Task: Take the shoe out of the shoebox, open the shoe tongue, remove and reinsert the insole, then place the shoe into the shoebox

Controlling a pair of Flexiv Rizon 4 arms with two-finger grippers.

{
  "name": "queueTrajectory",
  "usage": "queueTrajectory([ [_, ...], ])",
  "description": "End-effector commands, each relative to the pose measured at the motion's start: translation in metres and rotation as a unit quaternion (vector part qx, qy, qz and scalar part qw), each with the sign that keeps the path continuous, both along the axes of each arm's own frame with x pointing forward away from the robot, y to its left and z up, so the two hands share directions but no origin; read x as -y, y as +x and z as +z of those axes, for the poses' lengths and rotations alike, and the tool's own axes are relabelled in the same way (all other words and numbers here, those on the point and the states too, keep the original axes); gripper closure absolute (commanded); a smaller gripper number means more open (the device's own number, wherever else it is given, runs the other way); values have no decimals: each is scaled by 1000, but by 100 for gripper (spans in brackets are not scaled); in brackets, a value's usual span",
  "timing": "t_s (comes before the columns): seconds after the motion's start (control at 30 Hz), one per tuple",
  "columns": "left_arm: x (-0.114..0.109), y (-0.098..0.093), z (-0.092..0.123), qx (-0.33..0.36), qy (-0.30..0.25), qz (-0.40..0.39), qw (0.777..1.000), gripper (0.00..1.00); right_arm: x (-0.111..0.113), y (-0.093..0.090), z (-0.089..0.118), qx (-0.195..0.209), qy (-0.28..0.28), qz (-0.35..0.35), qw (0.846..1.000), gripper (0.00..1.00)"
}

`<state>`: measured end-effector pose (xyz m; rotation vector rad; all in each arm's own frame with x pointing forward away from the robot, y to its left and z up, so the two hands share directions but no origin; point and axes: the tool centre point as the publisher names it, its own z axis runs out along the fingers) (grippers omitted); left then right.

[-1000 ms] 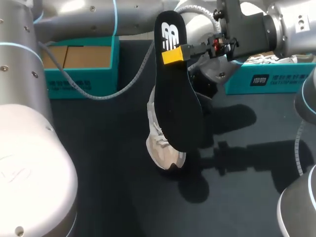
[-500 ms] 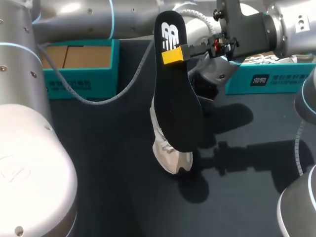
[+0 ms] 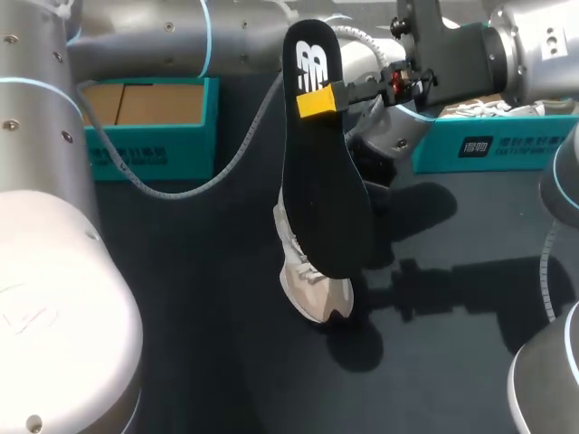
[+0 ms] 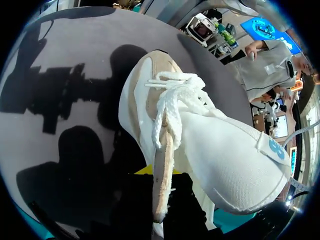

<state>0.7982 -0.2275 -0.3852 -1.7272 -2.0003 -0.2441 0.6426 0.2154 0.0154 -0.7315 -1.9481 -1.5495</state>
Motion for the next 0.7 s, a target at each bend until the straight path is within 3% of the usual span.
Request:
queueTrajectory([
  [0.03, 2, 5, -1, -10, 0, -7, 1000, 32, -3, 1, 0, -1, -2, 0, 1000, 100],
  [0.07, 1, 4, 1, -9, -2, -6, 1000, 5, -3, 1, 0, -1, -2, 0, 1000, 100],
  [0.1, 1, 4, 3, -10, -7, -15, 1000, 0, -3, 1, 0, -1, -2, 0, 1000, 100],
  [0.4, 1, 8, 40, 16, -80, -22, 996, 0, -3, 1, 0, -1, -2, 0, 1000, 100],
  [0.7, 11, 36, 84, 68, -147, -20, 987, 0, -3, 1, 0, -1, -2, 0, 1000, 100],
])
